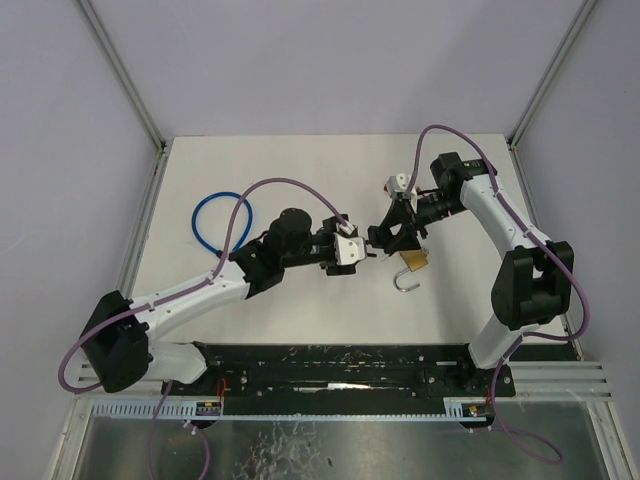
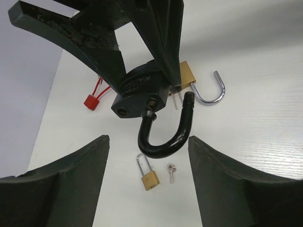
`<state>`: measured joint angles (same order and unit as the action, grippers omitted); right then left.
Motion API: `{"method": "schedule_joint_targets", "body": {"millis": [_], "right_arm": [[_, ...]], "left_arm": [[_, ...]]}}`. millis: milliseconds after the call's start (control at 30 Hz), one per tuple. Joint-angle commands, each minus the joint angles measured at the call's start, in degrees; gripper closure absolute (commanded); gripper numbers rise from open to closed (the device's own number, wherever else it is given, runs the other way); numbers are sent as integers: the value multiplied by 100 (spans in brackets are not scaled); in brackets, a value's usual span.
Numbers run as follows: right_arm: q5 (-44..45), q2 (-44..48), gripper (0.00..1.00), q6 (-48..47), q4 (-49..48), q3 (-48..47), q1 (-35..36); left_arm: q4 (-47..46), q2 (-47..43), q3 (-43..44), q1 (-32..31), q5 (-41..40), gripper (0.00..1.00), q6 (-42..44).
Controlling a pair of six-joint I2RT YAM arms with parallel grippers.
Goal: Lock with the key
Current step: Lock the lock.
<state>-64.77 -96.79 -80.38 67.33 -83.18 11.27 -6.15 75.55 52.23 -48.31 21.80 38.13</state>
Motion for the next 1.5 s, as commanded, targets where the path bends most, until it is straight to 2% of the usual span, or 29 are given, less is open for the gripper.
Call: {"method": "schedule_joint_targets", "body": {"millis": [0, 233, 467, 767, 800, 900, 933, 1033, 1100, 1233, 1300, 1400, 1467], "right_arm": [[-703, 176, 100, -241, 383, -131, 66], [-691, 12, 100, -240, 394, -159, 71], [-647, -40, 100, -184, 369, -155, 75], [-618, -29, 100, -180, 360, -142, 91], [-609, -21, 100, -184, 353, -134, 98], [-569, 29, 100, -189, 322, -99, 108], [-557, 48, 100, -188, 302, -72, 110], [-509, 110, 100, -162, 206, 3, 111], [-472, 117, 100, -80, 105, 55, 108], [-431, 293, 100, 117, -116, 200, 106], [-443, 338, 99, 255, -253, 283, 109], [-496, 407, 93, 493, -455, 405, 111], [-533, 460, 75, 696, -602, 491, 107]], "left_arm": [[44, 73, 315, -51, -146, 38, 180], [-19, 151, 442, -56, 12, 50, -215], [-45, 182, 498, -56, 268, 56, -517], [-95, 343, 587, -60, 348, 75, -1318], [-76, 372, 613, -56, 351, 78, -1419], [-20, 437, 668, -48, 367, 96, -1759], [25, 464, 693, -43, 397, 98, -1850], [201, 586, 818, 42, 432, 100, -2497], [333, 713, 993, 260, 573, 100, -3242], [577, 1135, 1346, 917, 1305, 100, -4842], [620, 1264, 1430, 1064, 1539, 100, -5274], [576, 1253, 1394, 1087, 1536, 100, -5359], [619, 1197, 1388, 1088, 1439, 100, -5238]]}}
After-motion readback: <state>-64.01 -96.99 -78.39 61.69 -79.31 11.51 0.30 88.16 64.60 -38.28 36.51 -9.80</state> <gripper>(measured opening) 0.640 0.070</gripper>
